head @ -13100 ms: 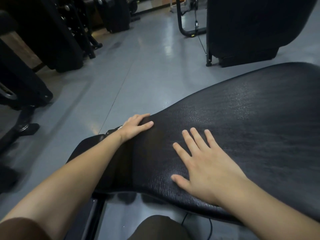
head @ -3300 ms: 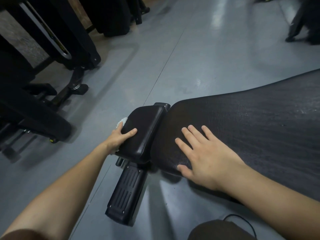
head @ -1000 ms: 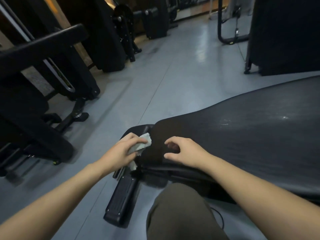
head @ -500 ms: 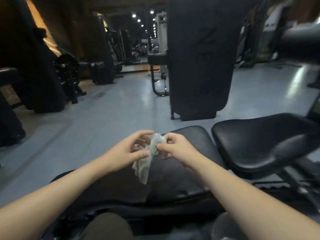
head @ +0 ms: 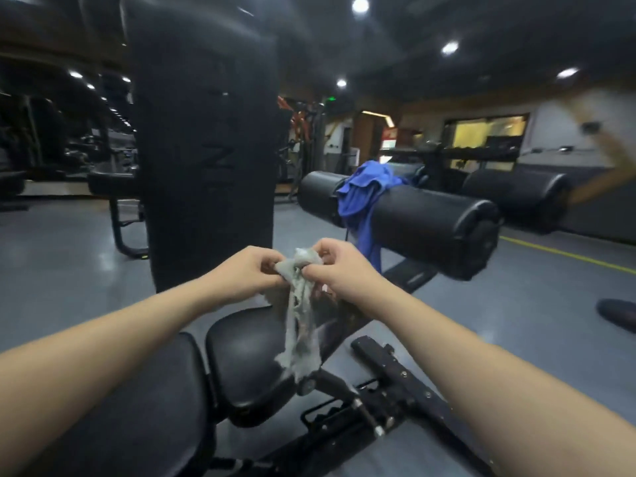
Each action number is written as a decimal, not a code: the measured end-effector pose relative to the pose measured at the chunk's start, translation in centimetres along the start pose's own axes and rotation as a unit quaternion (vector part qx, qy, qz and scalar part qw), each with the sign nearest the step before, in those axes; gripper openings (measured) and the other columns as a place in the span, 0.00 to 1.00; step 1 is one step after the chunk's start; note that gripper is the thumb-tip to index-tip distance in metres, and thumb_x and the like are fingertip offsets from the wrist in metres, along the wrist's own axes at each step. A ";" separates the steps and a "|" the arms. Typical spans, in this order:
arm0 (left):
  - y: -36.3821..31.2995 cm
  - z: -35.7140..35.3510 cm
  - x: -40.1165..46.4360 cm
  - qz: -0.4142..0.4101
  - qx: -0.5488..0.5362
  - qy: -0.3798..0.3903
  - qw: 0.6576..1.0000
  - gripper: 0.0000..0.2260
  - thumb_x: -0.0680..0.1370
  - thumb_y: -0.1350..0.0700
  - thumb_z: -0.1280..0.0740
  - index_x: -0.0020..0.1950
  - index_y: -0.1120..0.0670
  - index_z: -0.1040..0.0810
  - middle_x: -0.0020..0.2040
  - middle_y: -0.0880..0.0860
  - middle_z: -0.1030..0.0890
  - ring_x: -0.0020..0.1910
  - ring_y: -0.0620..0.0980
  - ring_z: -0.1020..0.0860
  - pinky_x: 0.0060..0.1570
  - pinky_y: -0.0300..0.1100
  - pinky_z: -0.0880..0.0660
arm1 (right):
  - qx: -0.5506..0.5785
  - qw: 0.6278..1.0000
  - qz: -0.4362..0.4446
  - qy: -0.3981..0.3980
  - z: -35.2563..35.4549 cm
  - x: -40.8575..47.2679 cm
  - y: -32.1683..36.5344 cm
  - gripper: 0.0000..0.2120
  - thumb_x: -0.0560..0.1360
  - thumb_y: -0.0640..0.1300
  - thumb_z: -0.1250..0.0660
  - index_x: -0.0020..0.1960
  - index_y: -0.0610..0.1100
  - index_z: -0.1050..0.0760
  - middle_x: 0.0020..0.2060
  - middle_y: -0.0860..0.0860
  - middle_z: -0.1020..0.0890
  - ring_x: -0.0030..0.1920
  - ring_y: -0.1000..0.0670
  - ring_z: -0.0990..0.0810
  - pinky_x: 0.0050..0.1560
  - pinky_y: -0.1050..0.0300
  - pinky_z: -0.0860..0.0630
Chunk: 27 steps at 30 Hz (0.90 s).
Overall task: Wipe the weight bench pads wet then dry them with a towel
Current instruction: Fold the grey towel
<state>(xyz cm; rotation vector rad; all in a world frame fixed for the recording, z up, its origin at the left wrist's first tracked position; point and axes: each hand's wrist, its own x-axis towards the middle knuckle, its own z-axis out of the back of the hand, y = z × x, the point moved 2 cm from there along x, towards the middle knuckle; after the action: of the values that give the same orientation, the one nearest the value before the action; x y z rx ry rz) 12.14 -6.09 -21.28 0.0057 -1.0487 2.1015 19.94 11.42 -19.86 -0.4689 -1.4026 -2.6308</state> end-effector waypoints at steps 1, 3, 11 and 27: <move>-1.4 -0.3 1.7 -0.018 0.019 -0.003 1.000 0.03 0.75 0.60 0.27 0.47 0.54 0.15 0.41 0.55 0.15 0.36 0.43 0.21 0.39 0.40 0.25 | -0.029 0.999 0.006 -0.020 2.3 0.0 0.1 0.04 0.73 0.34 0.32 0.44 0.40 0.26 0.31 0.50 0.19 0.26 0.54 0.22 0.30 0.63 0.27; -4.3 -0.8 4.8 -0.056 0.056 -0.012 0.997 0.02 0.76 0.57 0.27 0.46 0.51 0.15 0.38 0.52 0.16 0.35 0.43 0.22 0.40 0.42 0.26 | -0.091 0.994 0.014 -0.059 6.7 0.1 0.3 0.04 0.72 0.36 0.31 0.45 0.37 0.25 0.30 0.48 0.18 0.28 0.52 0.19 0.32 0.61 0.25; -13.3 0.0 14.5 -0.126 0.068 -0.114 0.983 0.08 0.75 0.60 0.27 0.50 0.49 0.16 0.41 0.48 0.17 0.36 0.48 0.17 0.39 0.42 0.19 | -0.278 0.940 0.050 -0.191 19.1 3.3 3.5 0.04 0.72 0.42 0.30 0.43 0.48 0.24 0.39 0.53 0.19 0.40 0.53 0.21 0.39 0.56 0.25; -15.2 -5.2 24.8 -0.138 0.066 -0.019 0.988 0.24 0.78 0.56 0.30 0.73 0.47 0.31 0.70 0.50 0.34 0.59 0.51 0.22 0.56 0.38 0.27 | -0.400 0.887 -0.110 -0.203 26.7 6.7 -2.5 0.07 0.75 0.50 0.32 0.50 0.49 0.27 0.44 0.52 0.20 0.47 0.48 0.22 0.56 0.43 0.23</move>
<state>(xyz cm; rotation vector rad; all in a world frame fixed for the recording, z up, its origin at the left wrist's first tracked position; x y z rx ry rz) 6.09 18.73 -6.40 0.2441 -0.8757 1.9195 18.69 35.09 -5.74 -1.0412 -0.3340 -3.3650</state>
